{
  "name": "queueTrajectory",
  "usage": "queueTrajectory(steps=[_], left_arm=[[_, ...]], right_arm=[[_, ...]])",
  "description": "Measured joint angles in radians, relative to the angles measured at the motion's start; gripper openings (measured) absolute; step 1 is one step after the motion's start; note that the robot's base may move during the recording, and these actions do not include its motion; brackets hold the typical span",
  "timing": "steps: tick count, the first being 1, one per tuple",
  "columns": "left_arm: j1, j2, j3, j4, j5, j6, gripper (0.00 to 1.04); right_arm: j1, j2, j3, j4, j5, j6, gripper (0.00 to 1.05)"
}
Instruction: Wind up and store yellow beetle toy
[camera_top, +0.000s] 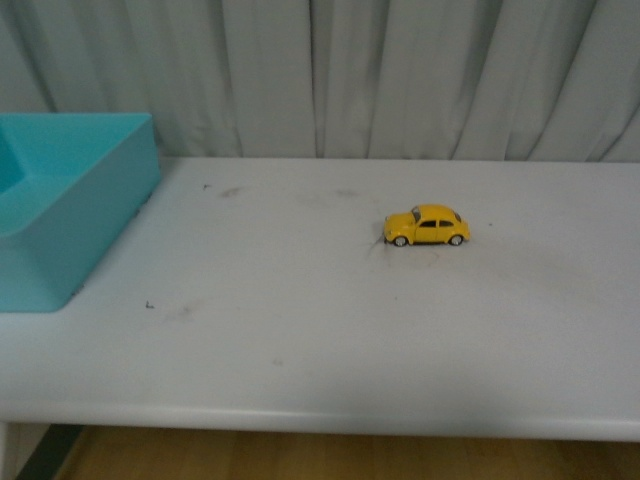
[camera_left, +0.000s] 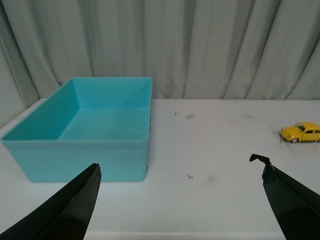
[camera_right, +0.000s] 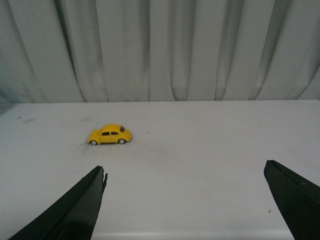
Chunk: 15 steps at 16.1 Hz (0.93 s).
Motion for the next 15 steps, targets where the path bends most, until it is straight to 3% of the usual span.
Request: queueTrajectory(steps=[15], left_arm=[[0.000, 0.000, 0.000, 0.000, 0.000, 0.000, 0.98]], right_arm=[[0.000, 0.000, 0.000, 0.000, 0.000, 0.001, 0.98]])
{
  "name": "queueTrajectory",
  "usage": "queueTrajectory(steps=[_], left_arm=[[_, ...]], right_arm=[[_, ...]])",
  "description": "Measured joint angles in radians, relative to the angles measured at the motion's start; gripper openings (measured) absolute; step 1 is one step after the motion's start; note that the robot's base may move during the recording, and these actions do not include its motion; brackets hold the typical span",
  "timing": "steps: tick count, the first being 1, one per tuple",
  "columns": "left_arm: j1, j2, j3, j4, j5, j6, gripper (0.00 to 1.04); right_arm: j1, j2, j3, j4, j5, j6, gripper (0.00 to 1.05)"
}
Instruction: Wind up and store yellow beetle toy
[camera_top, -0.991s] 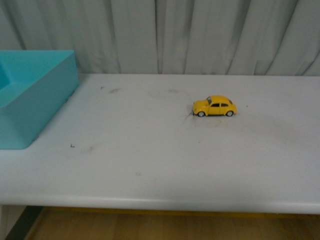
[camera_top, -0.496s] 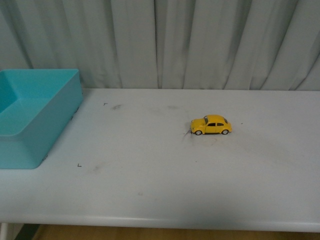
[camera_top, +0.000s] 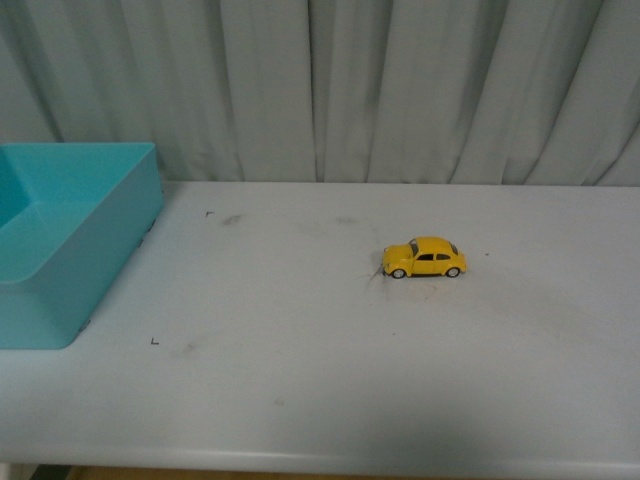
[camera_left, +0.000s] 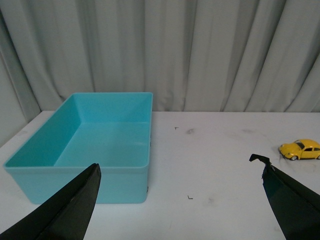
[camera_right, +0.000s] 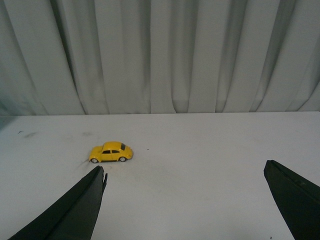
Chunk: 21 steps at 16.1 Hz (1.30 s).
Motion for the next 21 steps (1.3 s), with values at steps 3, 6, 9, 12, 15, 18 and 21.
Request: queueTrajectory(steps=[3, 6, 9, 12, 15, 18, 21], left_arm=[[0.000, 0.000, 0.000, -0.001, 0.000, 0.000, 0.98], [0.000, 0.000, 0.000, 0.000, 0.000, 0.000, 0.98], [0.000, 0.000, 0.000, 0.004, 0.000, 0.000, 0.98], [0.000, 0.000, 0.000, 0.000, 0.000, 0.000, 0.98], [0.000, 0.000, 0.000, 0.000, 0.000, 0.000, 0.98], [0.000, 0.000, 0.000, 0.000, 0.000, 0.000, 0.98], [0.000, 0.000, 0.000, 0.000, 0.000, 0.000, 0.98]], right_arm=[[0.000, 0.000, 0.000, 0.000, 0.000, 0.000, 0.98], [0.000, 0.000, 0.000, 0.001, 0.000, 0.000, 0.98], [0.000, 0.000, 0.000, 0.003, 0.000, 0.000, 0.98], [0.000, 0.000, 0.000, 0.001, 0.000, 0.000, 0.98], [0.000, 0.001, 0.000, 0.000, 0.000, 0.000, 0.98], [0.000, 0.001, 0.000, 0.000, 0.000, 0.000, 0.98], [0.000, 0.001, 0.000, 0.000, 0.000, 0.000, 0.98]])
